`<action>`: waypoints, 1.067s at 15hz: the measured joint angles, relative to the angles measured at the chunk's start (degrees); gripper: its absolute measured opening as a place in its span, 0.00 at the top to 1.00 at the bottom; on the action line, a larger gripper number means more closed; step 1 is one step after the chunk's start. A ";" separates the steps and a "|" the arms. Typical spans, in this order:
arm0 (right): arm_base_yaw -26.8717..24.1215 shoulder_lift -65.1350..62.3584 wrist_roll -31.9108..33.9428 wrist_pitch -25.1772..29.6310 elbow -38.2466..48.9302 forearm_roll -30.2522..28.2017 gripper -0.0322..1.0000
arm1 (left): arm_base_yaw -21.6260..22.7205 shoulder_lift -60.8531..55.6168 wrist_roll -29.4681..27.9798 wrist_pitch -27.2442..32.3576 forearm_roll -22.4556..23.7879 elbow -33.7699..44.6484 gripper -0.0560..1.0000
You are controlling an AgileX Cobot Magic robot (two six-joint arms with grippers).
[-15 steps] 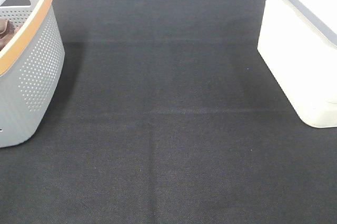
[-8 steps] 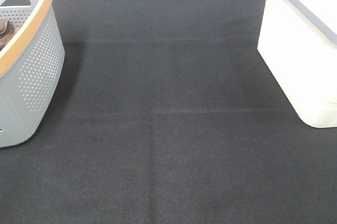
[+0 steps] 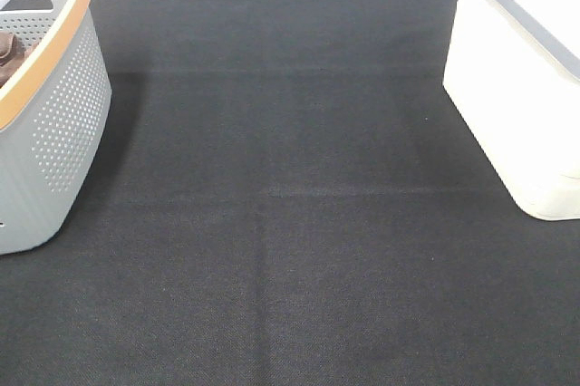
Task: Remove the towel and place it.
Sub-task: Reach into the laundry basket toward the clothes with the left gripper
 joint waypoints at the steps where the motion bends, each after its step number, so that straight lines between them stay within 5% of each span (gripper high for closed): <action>1: 0.00 0.00 0.00 0.00 0.00 0.00 0.23 | 0.00 0.00 0.00 0.00 0.00 0.00 0.26; 16: 0.00 0.00 0.00 0.00 0.00 0.00 0.23 | 0.00 0.00 0.00 0.00 0.00 0.00 0.26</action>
